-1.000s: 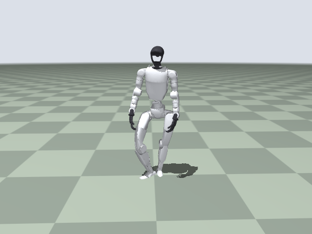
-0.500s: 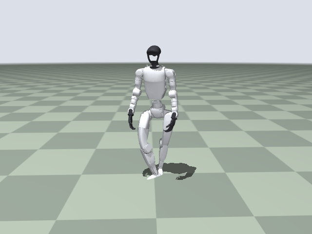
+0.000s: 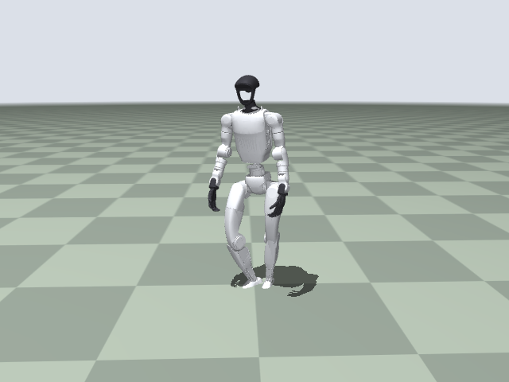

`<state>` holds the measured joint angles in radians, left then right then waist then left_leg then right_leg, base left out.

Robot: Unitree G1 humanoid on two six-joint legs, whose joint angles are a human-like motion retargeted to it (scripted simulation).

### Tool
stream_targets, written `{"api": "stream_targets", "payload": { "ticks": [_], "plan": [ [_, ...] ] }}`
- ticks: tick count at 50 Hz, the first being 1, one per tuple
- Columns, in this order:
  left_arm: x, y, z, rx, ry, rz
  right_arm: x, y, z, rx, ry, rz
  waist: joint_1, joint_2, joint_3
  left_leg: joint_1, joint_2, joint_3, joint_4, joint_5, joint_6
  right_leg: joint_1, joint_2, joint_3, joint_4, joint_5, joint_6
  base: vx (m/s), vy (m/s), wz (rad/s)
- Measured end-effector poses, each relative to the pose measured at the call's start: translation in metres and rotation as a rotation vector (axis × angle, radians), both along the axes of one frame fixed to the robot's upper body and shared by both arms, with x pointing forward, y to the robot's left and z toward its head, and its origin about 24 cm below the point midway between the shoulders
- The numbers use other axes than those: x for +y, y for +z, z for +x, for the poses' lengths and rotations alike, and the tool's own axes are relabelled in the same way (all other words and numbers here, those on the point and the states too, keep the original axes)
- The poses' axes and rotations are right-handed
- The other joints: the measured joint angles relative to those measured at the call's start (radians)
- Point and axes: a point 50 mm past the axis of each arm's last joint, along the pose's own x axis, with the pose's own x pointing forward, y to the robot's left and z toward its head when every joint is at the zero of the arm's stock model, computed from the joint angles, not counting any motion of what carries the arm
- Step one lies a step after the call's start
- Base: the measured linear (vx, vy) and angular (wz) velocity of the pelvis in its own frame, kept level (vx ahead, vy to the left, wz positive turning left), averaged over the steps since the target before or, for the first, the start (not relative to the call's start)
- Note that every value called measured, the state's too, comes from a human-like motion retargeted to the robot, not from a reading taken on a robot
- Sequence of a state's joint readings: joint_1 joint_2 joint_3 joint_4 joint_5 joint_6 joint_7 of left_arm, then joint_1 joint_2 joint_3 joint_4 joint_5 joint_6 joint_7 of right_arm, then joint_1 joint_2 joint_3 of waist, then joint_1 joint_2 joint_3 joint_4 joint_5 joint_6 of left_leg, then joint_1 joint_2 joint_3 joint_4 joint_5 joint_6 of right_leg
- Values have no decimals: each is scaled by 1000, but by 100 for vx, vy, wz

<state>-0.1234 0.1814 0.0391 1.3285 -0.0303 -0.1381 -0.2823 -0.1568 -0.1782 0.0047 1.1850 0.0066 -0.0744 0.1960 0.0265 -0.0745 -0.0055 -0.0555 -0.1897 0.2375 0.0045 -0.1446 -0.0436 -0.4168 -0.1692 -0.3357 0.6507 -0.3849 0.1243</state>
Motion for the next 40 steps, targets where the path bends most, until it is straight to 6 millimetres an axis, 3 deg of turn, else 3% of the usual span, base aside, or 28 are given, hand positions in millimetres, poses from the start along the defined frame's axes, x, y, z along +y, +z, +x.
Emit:
{"api": "stream_targets", "payload": {
  "ticks": [22, 30, 40],
  "plan": [
    [6, -1, -3, 24, 88, 28, -7, -4, -7, 25, -81, -14, 1, -28, 8, 6, 19, -26, 121, -87, 21, 51, 17, 153, 98, -70, 24, 2, -3, -41],
    [9, -1, -4, 35, 124, 27, -10, -4, -9, 46, -86, -11, 29, -11, 32, -89, 73, -77, 376, -153, 5, 88, 67, 181, 65, -36, 23, 1, -5, -46],
    [11, -5, -14, 70, 175, 40, -16, -3, -9, 57, -76, -36, 73, 50, 51, -253, 156, -120, 692, -305, 31, 100, 158, 203, 50, -1, 13, 1, -1, -44]
  ]
}}
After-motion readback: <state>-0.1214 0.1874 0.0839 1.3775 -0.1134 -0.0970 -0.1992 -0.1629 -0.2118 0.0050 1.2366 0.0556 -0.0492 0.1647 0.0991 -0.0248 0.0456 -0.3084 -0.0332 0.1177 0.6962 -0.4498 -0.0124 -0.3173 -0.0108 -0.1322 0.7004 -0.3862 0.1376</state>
